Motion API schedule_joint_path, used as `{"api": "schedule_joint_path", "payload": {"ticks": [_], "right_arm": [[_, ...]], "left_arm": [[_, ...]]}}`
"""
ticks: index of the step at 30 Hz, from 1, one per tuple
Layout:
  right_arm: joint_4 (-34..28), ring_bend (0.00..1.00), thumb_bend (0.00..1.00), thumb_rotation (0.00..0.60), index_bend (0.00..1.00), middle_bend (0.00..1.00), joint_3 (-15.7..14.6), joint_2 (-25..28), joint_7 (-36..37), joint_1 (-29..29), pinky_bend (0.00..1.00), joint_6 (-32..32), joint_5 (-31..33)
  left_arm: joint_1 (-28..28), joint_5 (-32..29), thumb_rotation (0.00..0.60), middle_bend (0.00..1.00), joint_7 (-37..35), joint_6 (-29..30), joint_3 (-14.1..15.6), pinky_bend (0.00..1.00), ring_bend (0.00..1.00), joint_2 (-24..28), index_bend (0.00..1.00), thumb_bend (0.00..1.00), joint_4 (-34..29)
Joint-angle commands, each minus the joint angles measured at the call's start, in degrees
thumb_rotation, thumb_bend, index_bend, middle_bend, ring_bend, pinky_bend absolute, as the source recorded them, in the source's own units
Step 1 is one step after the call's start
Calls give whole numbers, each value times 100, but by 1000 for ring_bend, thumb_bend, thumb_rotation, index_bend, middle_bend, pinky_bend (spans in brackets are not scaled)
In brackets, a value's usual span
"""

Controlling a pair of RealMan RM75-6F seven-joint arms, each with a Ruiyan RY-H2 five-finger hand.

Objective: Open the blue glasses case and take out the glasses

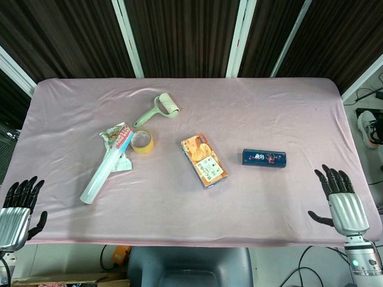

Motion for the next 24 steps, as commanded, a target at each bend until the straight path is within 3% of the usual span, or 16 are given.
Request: {"api": "schedule_joint_path", "payload": {"ticks": [1,13,18,24], "right_arm": [[-26,0,225,600,0,0,-8,1,-19,4,0,-11,-9],[95,0,225,600,0,0,46,-130,-113,195,0,-265,20],[552,0,224,600,28,0,350,-305,-77,691,0,-859,265],[1517,0,224,600,166,0,859,-658,-186,1493,0,-1881,958]], "left_arm": [[14,-2,600,0,-25,4,13,24,0,23,0,420,-14],[38,74,600,0,-224,98,3,19,0,39,0,420,84],[-33,-27,600,0,-282,-66,-29,18,0,62,0,420,96],[-78,-125,600,0,-296,-149,-78,18,0,49,0,421,106]]}}
